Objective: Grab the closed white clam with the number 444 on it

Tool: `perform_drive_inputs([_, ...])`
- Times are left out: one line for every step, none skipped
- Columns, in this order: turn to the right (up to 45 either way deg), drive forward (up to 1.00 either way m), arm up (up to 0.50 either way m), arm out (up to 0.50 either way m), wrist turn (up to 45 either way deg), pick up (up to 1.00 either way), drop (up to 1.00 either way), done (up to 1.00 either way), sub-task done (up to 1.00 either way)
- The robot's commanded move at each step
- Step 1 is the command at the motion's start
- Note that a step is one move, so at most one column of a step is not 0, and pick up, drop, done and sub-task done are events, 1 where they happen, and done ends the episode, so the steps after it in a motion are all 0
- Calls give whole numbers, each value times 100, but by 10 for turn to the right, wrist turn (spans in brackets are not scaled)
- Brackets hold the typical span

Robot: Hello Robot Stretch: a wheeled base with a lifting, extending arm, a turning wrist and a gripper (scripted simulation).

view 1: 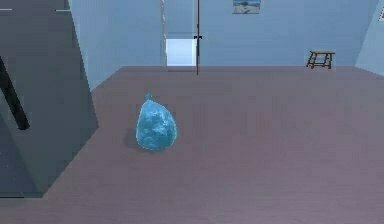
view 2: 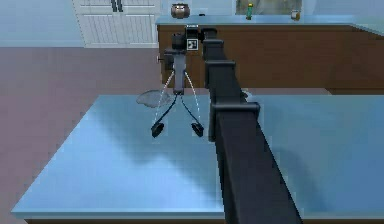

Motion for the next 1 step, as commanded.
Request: perform_drive_inputs([0, 0, 0, 0, 450, 0, 0, 0, 0])
